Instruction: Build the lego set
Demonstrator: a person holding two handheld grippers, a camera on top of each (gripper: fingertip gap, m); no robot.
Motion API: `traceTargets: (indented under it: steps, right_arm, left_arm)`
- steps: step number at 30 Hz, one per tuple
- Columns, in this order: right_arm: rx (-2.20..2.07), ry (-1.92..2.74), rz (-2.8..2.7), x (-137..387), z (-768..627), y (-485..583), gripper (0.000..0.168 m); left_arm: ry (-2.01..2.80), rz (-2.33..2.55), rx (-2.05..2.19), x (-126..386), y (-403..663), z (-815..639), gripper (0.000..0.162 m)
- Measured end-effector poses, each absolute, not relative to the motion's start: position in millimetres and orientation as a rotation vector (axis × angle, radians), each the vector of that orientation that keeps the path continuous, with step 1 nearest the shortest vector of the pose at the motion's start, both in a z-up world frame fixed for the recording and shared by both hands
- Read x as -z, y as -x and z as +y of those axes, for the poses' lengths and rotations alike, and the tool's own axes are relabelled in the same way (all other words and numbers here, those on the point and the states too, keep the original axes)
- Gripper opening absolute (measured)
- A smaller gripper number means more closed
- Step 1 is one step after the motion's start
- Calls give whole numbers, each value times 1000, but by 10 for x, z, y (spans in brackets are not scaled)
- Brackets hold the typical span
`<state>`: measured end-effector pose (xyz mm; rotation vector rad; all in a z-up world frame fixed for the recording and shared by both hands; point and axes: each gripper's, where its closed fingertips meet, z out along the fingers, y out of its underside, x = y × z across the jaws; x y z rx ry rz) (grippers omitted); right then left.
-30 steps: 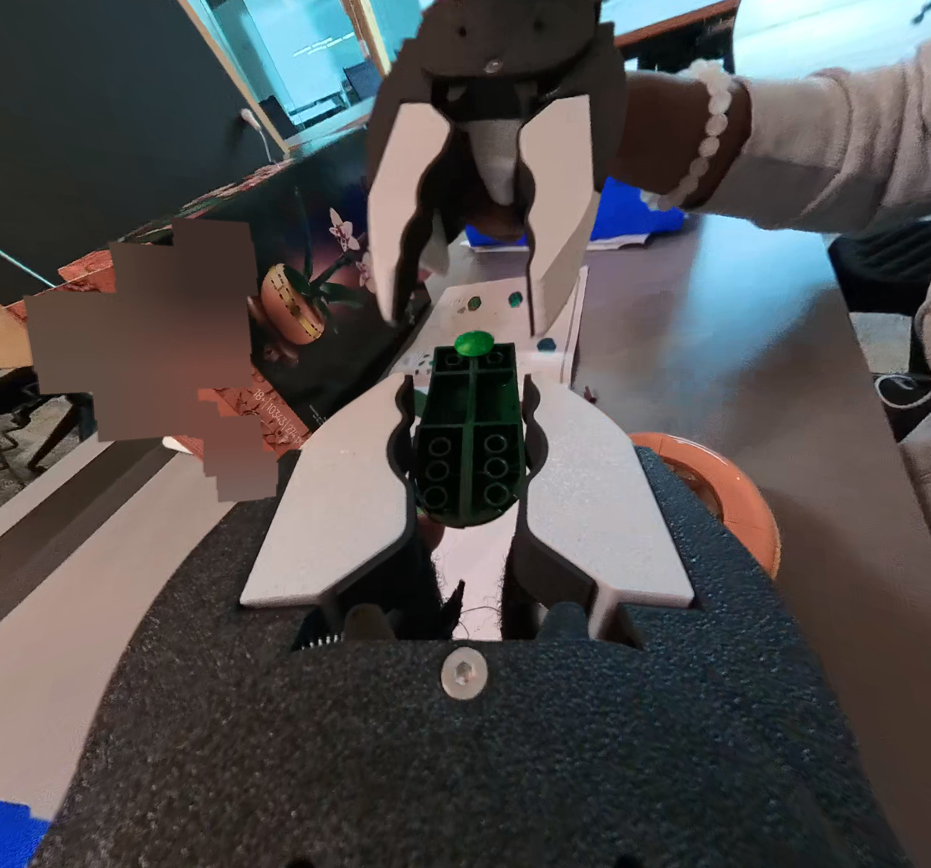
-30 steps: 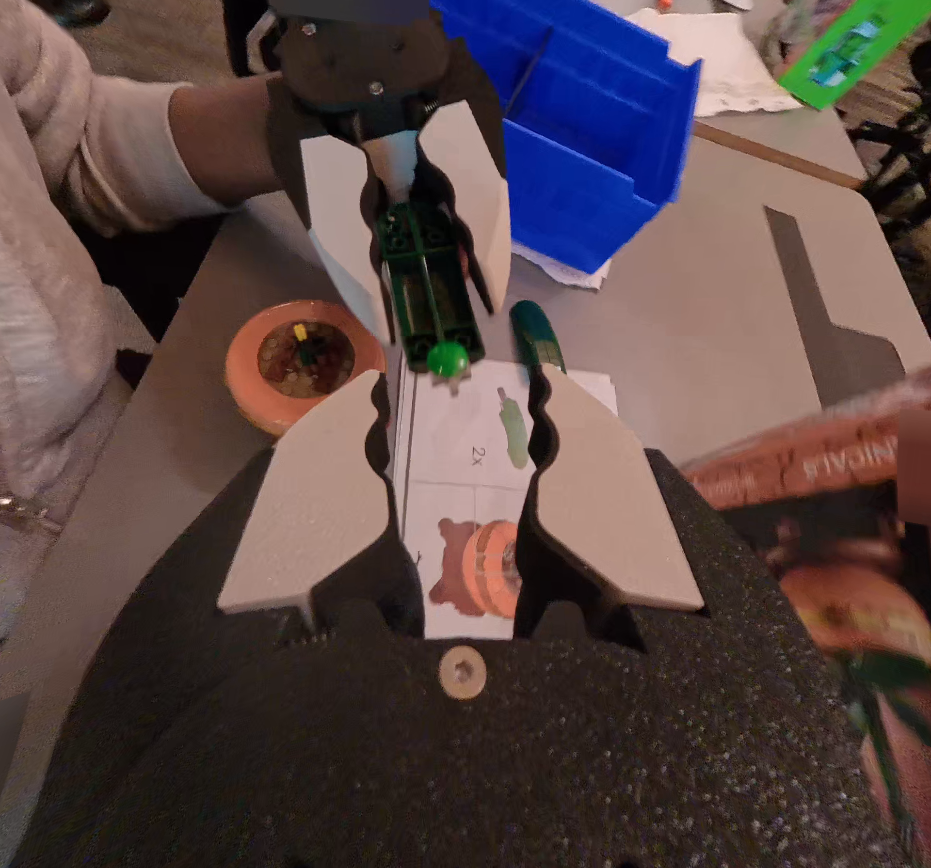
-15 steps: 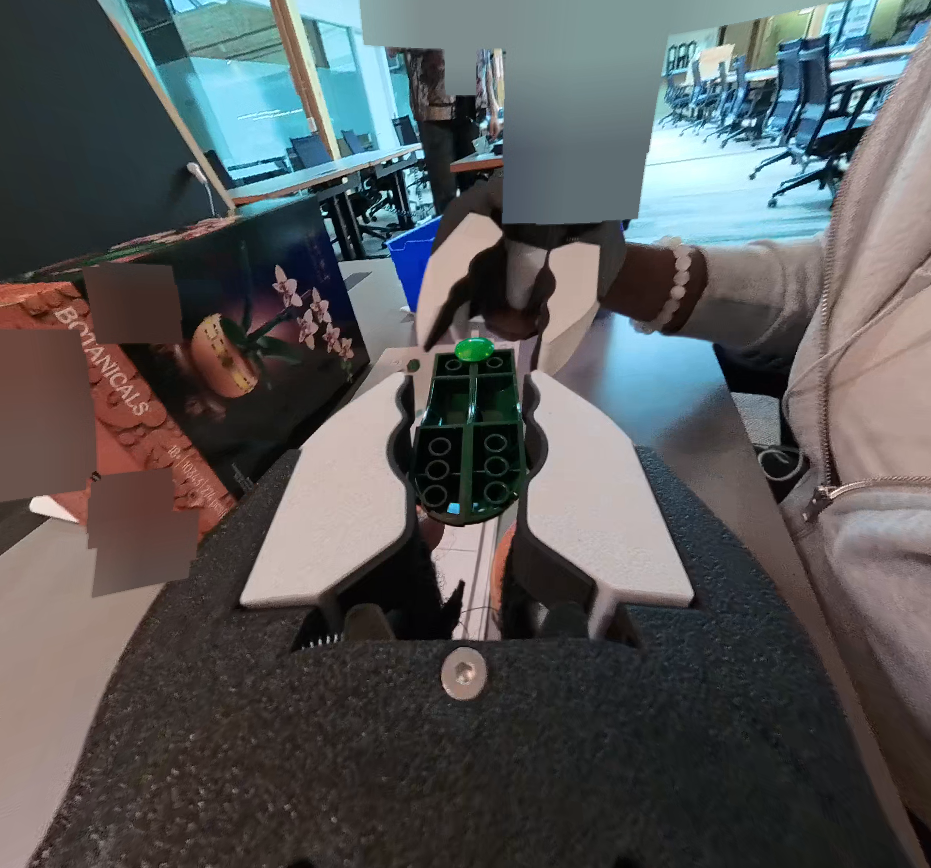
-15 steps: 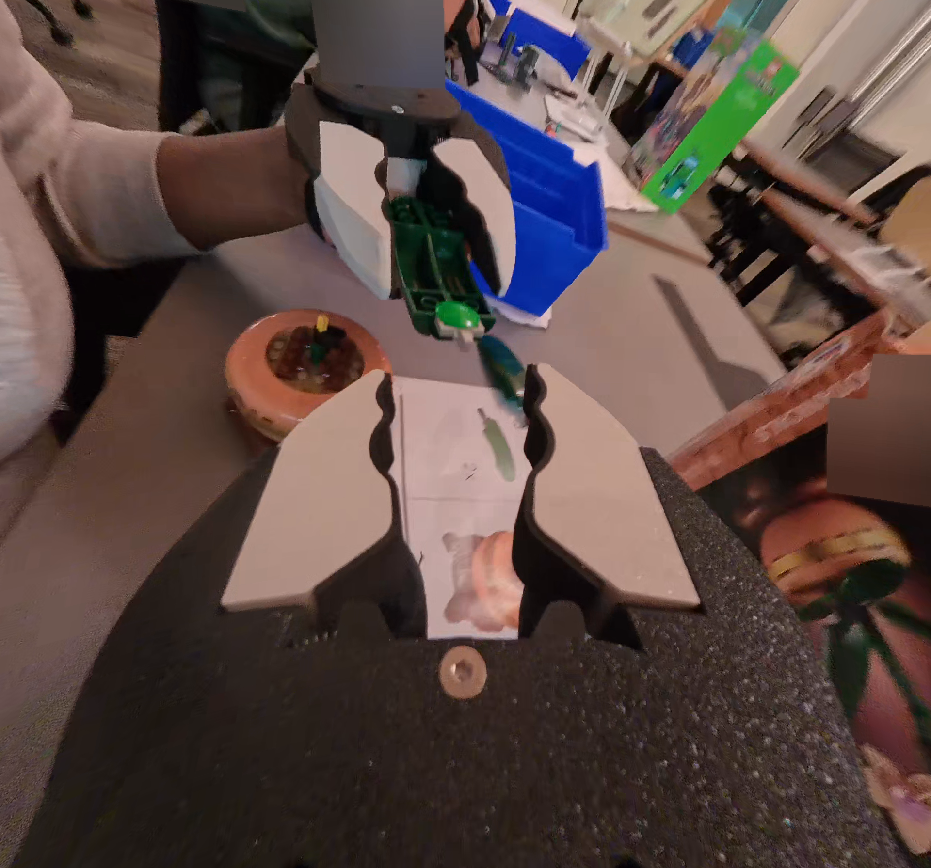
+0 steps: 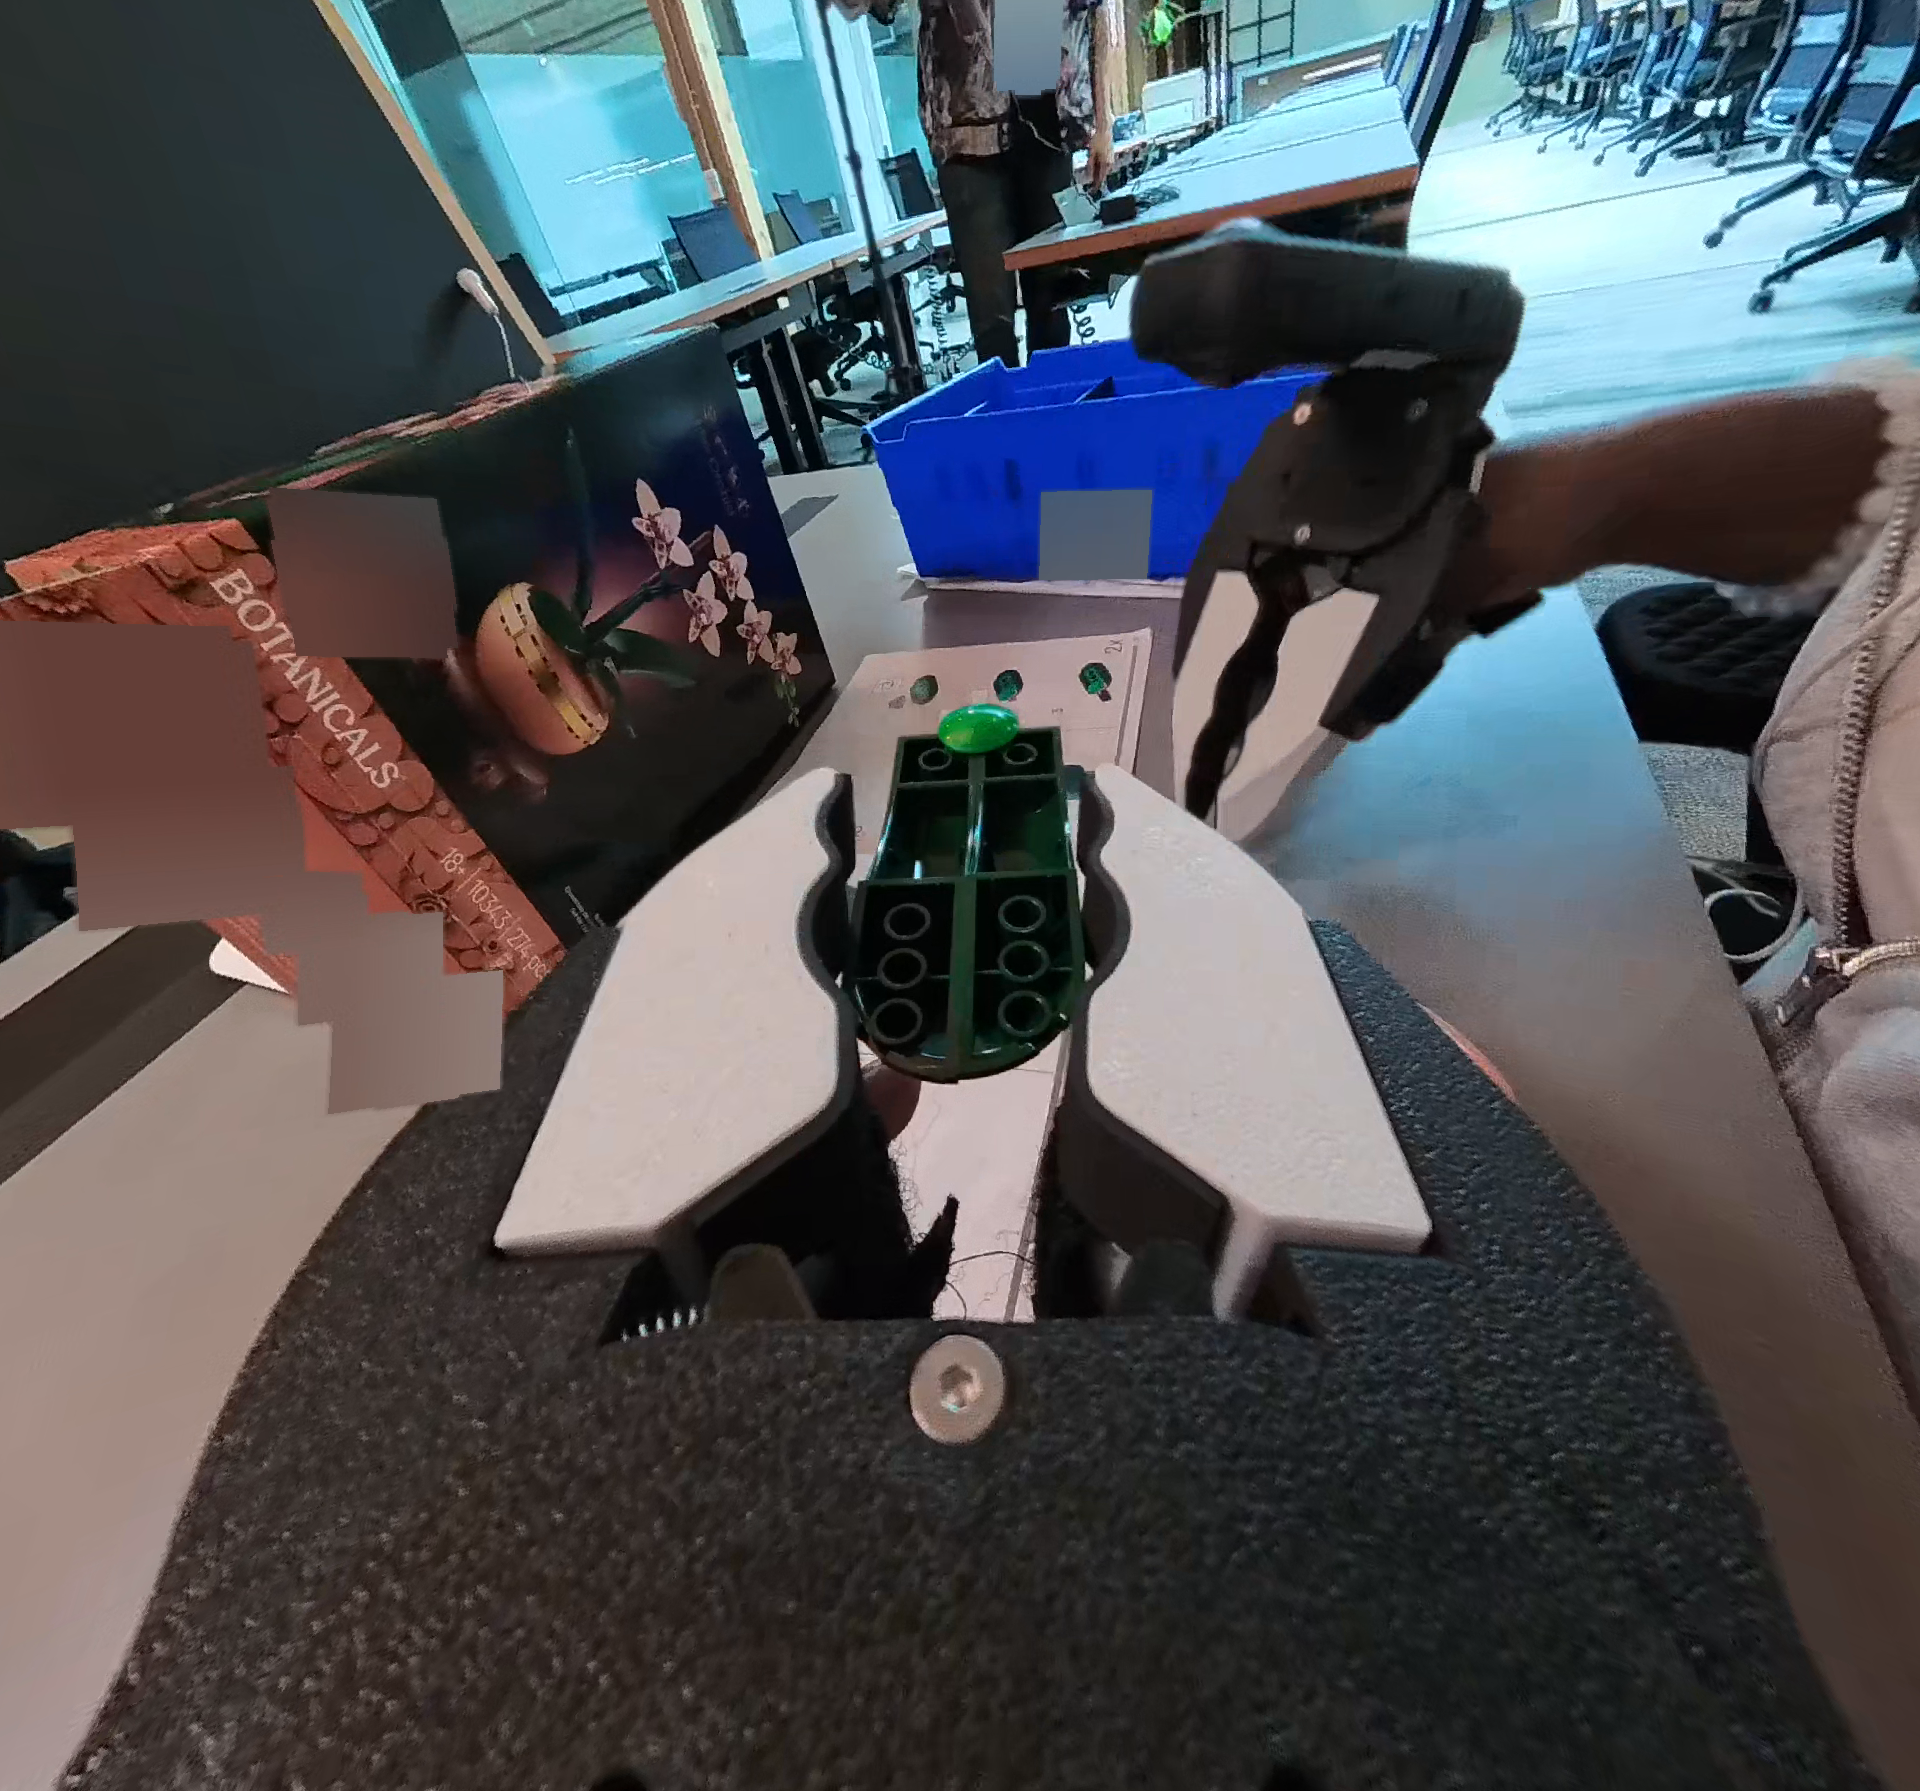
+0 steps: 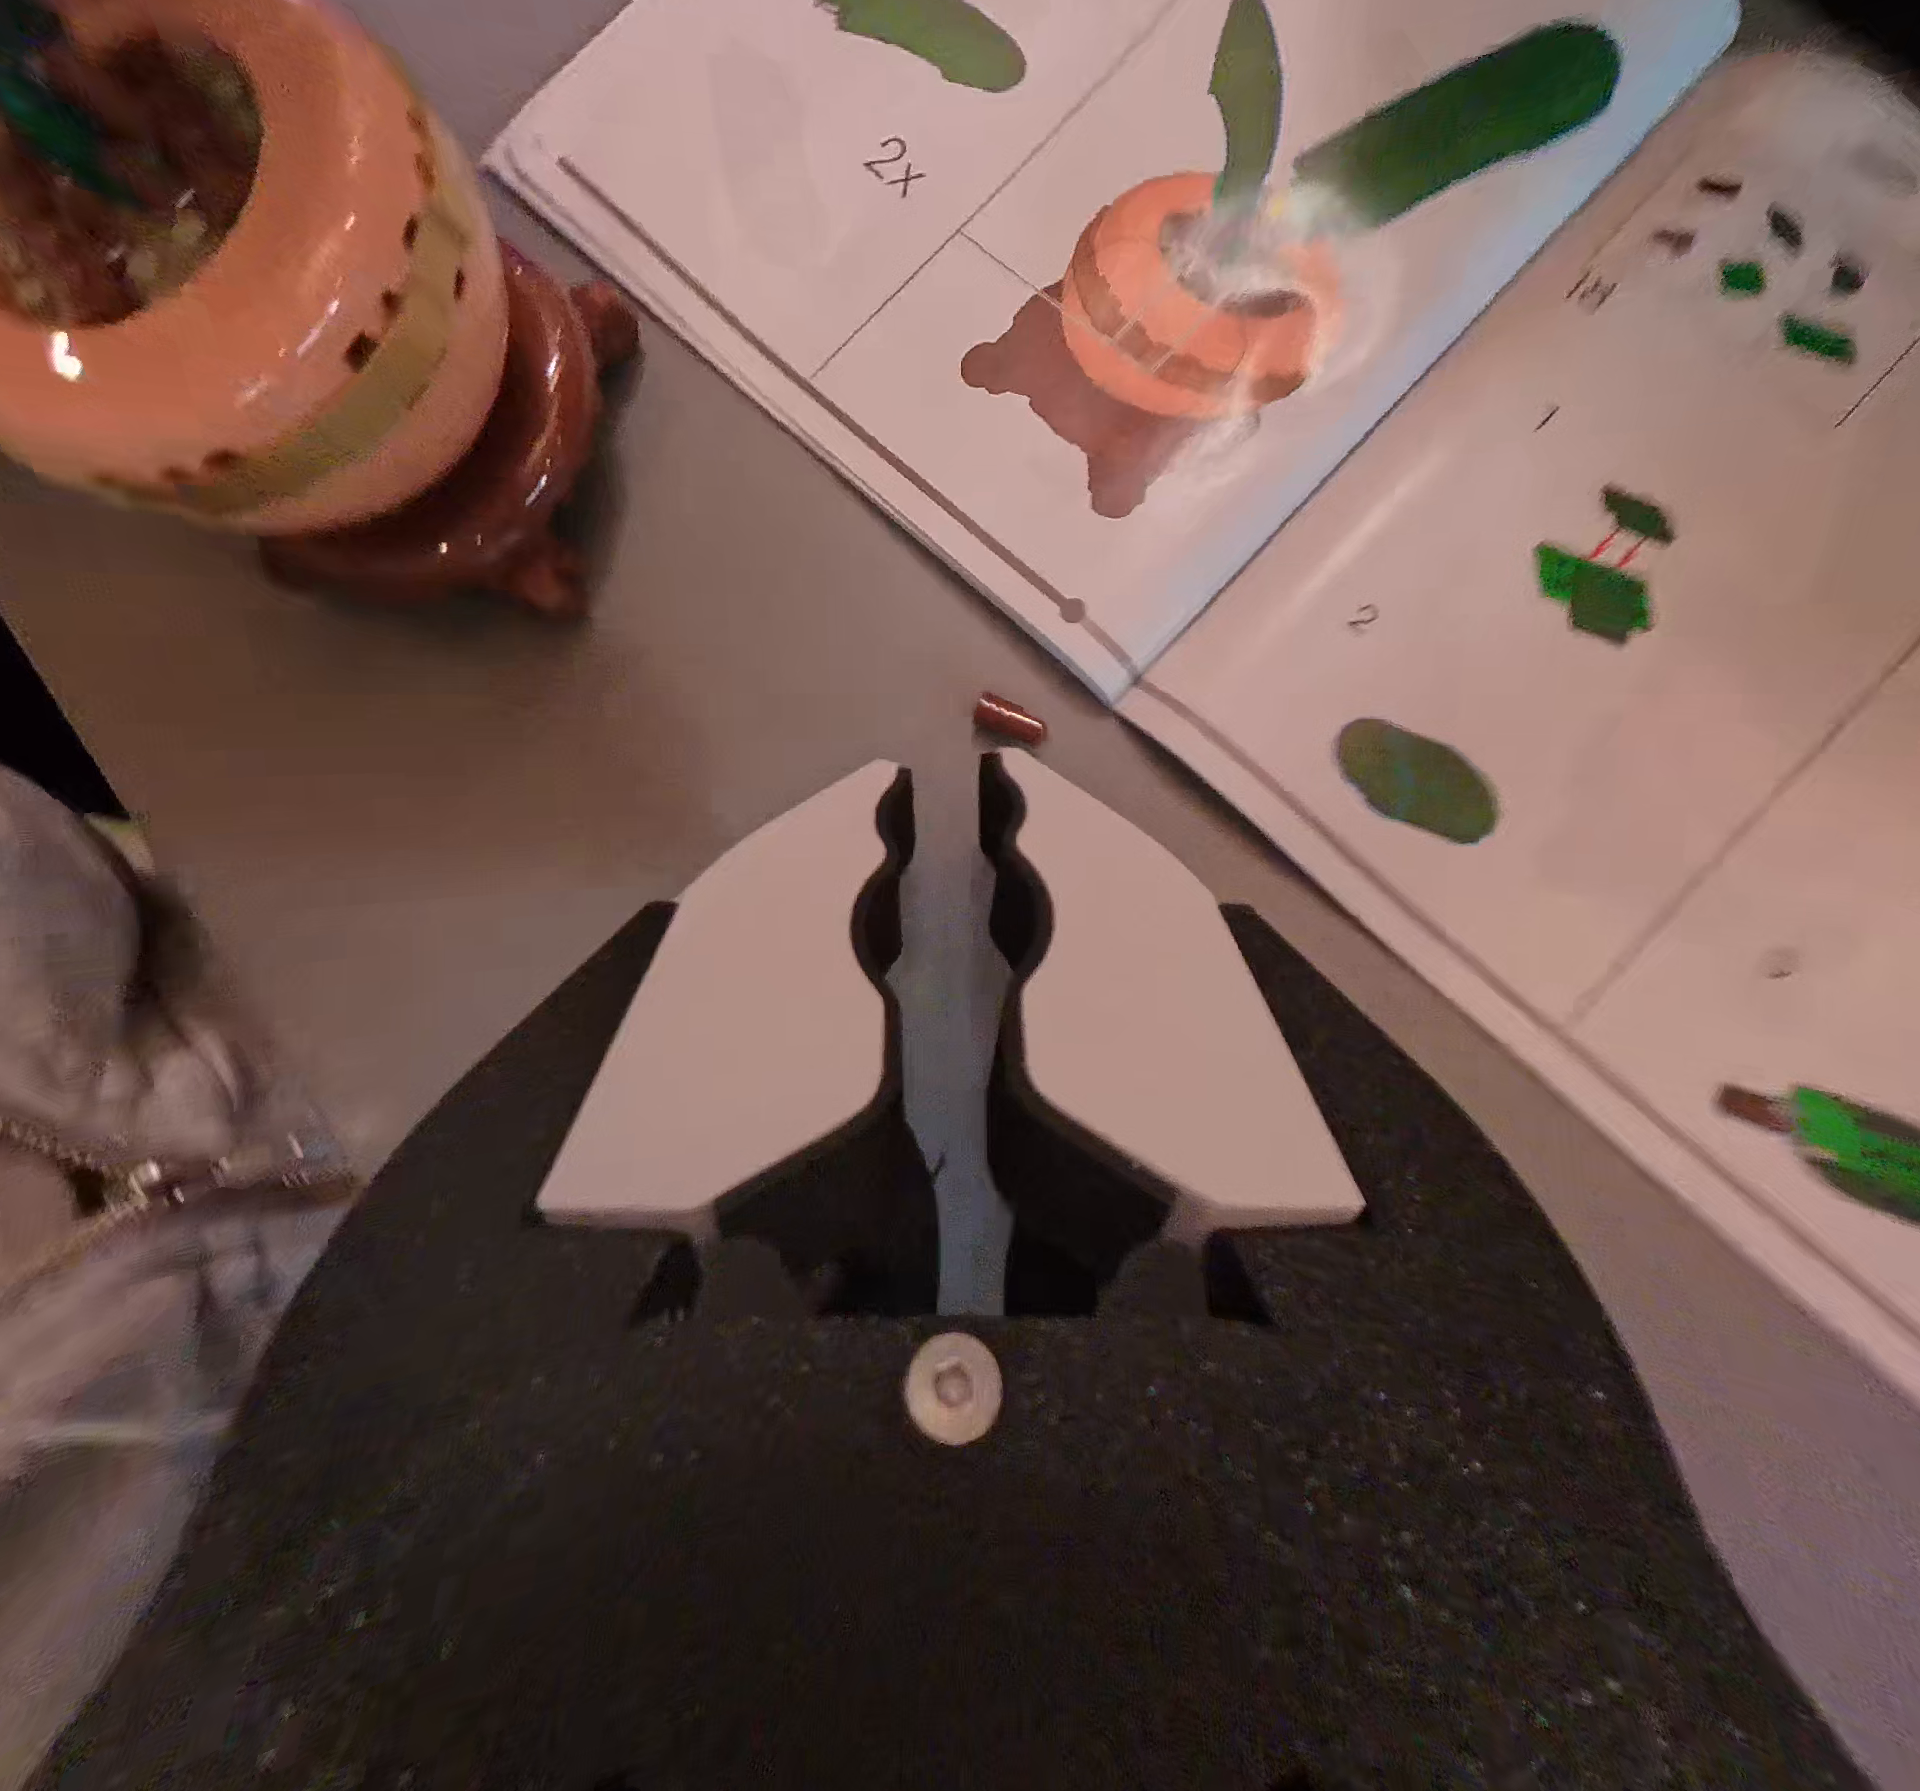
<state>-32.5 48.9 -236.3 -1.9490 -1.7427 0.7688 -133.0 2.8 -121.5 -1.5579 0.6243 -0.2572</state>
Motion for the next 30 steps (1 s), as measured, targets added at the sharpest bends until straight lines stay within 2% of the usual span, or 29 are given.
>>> traceTargets:
  steps: [12,21,24,30]
  right_arm:
    - [-748,2083,-1676,2497,573,471,20]
    - [-666,1987,-1803,2516,519,540,14]
    - [-696,1781,-2053,2522,424,509,14]
    - [-741,1047,-2726,2533,278,223,14]
  left_arm:
    - [1520,591,325,1162,1377,-11,40]
    - [1514,570,353,1169,1415,-15,40]
    - [1510,573,361,1169,1411,-16,40]
    - [1491,584,368,1128,1382,-50,40]
